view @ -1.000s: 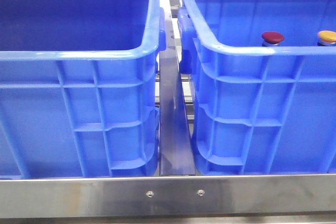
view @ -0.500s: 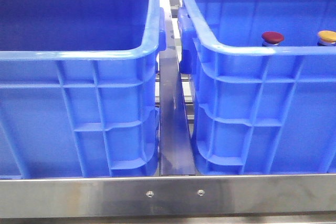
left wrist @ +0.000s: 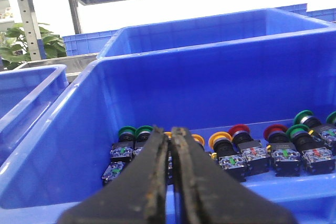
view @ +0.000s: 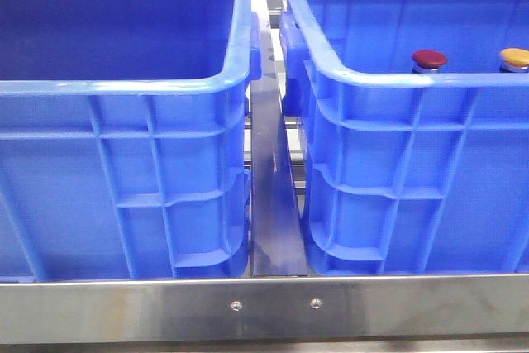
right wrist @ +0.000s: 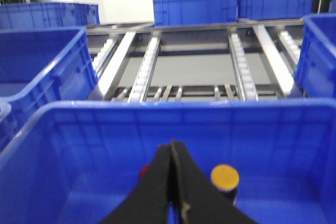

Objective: Pick red and yellow buttons and place in box

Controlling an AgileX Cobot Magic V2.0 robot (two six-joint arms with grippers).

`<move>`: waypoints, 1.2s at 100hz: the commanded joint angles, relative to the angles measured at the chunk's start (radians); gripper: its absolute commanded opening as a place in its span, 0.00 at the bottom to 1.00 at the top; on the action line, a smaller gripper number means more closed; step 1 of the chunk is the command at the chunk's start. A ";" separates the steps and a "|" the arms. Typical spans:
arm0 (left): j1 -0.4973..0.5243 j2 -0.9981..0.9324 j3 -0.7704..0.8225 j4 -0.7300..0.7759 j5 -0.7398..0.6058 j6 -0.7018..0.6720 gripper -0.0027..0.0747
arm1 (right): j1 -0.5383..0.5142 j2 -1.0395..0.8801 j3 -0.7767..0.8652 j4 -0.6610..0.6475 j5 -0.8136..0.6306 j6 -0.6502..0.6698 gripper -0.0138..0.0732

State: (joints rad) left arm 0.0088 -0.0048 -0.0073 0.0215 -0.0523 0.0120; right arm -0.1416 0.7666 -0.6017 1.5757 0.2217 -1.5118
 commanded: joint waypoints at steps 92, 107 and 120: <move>-0.004 -0.032 0.052 0.000 -0.085 -0.012 0.01 | 0.172 -0.352 0.296 -1.584 -0.423 1.512 0.08; -0.004 -0.032 0.052 0.000 -0.085 -0.012 0.01 | 0.172 -0.496 0.397 -1.585 -0.437 1.512 0.08; -0.004 -0.032 0.052 0.000 -0.085 -0.012 0.01 | 0.172 -0.627 0.469 -1.585 -0.435 1.512 0.08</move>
State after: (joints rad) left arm 0.0088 -0.0048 -0.0073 0.0215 -0.0528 0.0120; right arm 0.0283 0.2018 -0.1439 0.0000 -0.1259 0.0000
